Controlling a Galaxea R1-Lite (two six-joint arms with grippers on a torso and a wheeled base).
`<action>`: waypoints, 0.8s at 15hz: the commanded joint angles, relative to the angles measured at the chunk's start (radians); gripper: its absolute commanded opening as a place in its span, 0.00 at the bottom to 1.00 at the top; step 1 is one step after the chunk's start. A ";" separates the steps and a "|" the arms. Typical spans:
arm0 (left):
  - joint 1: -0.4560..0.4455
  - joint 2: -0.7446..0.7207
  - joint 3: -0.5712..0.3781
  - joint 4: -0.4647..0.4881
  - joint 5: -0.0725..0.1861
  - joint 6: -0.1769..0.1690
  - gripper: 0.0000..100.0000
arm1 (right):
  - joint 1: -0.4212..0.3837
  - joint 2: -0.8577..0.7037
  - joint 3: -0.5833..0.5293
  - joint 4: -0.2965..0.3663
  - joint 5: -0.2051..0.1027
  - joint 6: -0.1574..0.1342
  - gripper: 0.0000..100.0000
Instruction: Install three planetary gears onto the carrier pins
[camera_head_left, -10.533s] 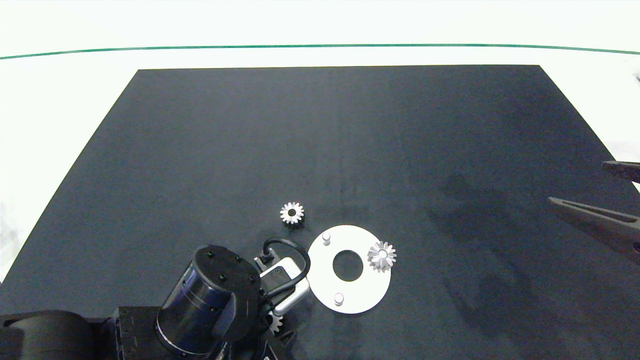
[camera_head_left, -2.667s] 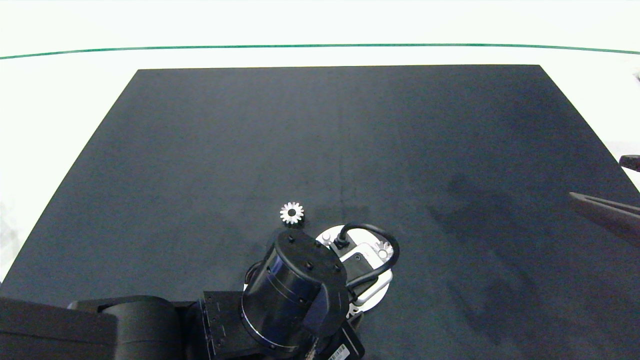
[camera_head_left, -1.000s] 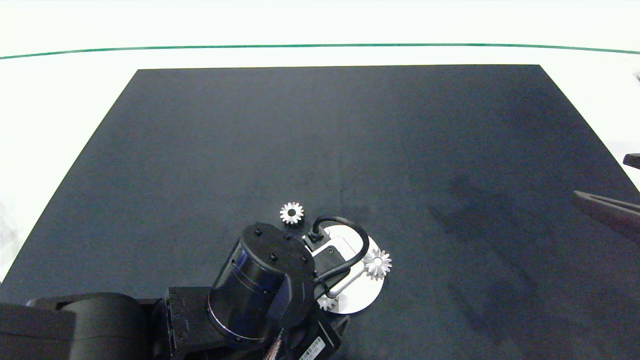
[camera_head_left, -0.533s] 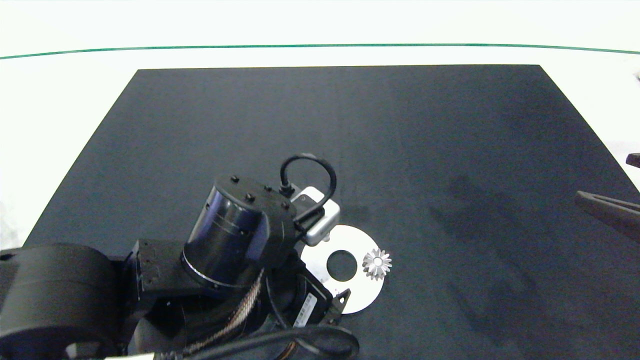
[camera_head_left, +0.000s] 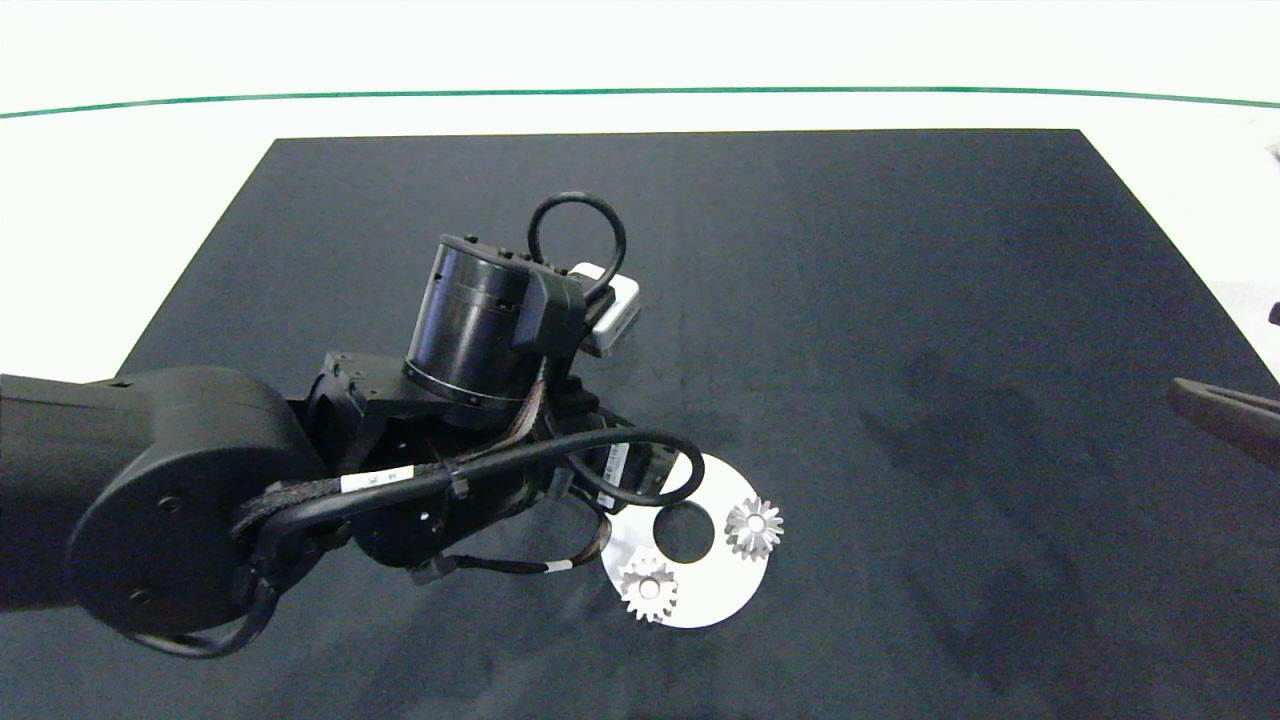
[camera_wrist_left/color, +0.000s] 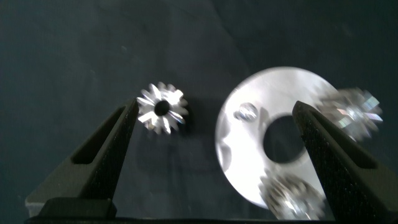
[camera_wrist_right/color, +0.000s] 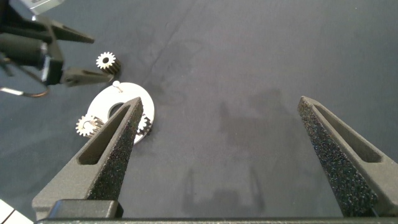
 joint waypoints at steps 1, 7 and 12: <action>0.017 0.050 -0.020 -0.016 0.008 0.006 1.00 | 0.000 -0.002 0.000 0.000 -0.001 -0.001 1.00; 0.072 0.081 -0.026 -0.050 0.011 0.018 1.00 | 0.000 -0.009 0.000 -0.001 -0.001 -0.001 1.00; 0.072 0.079 -0.020 -0.050 0.011 0.018 1.00 | 0.000 -0.013 0.000 -0.001 -0.001 -0.001 1.00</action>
